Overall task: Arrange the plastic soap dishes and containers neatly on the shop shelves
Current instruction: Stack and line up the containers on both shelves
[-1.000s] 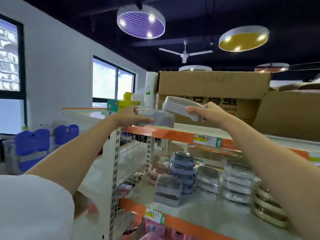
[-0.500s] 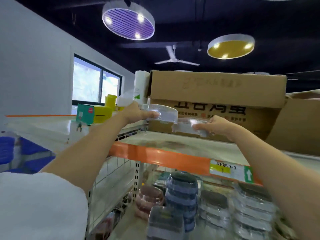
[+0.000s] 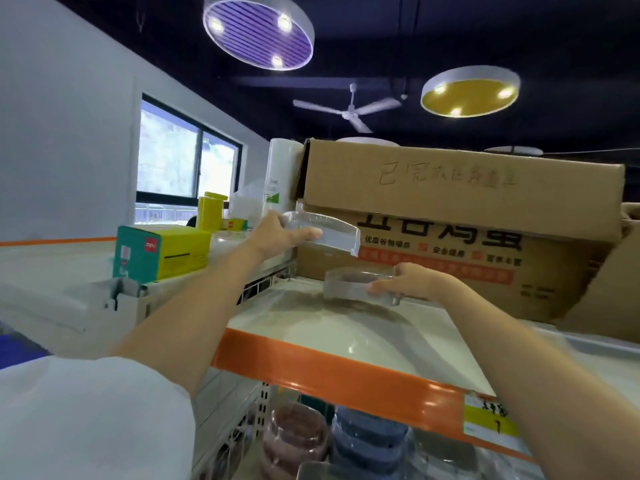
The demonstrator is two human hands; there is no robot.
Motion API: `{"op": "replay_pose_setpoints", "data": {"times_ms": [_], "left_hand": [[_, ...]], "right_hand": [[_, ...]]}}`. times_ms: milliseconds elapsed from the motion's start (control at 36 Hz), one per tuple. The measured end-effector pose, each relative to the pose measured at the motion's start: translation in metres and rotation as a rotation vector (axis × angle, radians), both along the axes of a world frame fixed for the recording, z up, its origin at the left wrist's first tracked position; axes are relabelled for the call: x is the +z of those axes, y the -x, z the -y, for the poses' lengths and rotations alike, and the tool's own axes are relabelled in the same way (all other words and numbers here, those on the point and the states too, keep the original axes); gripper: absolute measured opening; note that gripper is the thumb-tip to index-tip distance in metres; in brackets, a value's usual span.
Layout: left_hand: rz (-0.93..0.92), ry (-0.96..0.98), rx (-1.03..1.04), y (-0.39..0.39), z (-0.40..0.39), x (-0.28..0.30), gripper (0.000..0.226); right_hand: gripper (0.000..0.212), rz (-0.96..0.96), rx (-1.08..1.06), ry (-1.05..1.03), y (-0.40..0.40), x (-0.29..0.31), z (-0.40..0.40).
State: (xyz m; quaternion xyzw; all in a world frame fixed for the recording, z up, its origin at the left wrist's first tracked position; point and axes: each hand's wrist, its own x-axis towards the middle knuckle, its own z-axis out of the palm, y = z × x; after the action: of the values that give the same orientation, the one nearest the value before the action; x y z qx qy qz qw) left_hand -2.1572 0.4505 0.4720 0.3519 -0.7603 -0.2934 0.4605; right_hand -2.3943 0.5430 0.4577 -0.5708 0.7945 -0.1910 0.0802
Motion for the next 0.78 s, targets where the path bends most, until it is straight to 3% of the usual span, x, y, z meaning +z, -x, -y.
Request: {"op": "replay_pose_setpoints", "data": {"times_ms": [56,139,306,444,611,694,778], "left_hand": [[0.002,0.011,-0.015,0.005,0.004,-0.004,0.046],[0.007,0.003,-0.023,0.014,0.009,-0.009,0.046],[-0.012,-0.020,-0.031,0.034,0.018,-0.015,0.041],[-0.026,-0.052,-0.032,0.038,0.027,-0.031,0.053],[-0.055,-0.045,-0.037,0.031,0.029,-0.034,0.076],[-0.050,-0.052,-0.059,0.031,0.025,-0.033,0.088],[-0.021,-0.071,-0.083,0.031,0.021,-0.033,0.105]], "right_hand": [[0.077,0.052,0.039,-0.008,-0.001,-0.008,0.007],[0.084,0.089,0.058,0.011,0.004,-0.021,0.017],[0.067,0.139,0.081,0.062,0.007,-0.029,0.021],[0.053,0.142,0.087,0.118,0.004,-0.033,0.021],[0.075,0.208,0.090,0.171,0.008,-0.031,0.025],[0.100,0.359,0.128,0.245,0.008,-0.022,0.024],[0.104,0.533,0.214,0.253,0.008,-0.017,0.025]]}}
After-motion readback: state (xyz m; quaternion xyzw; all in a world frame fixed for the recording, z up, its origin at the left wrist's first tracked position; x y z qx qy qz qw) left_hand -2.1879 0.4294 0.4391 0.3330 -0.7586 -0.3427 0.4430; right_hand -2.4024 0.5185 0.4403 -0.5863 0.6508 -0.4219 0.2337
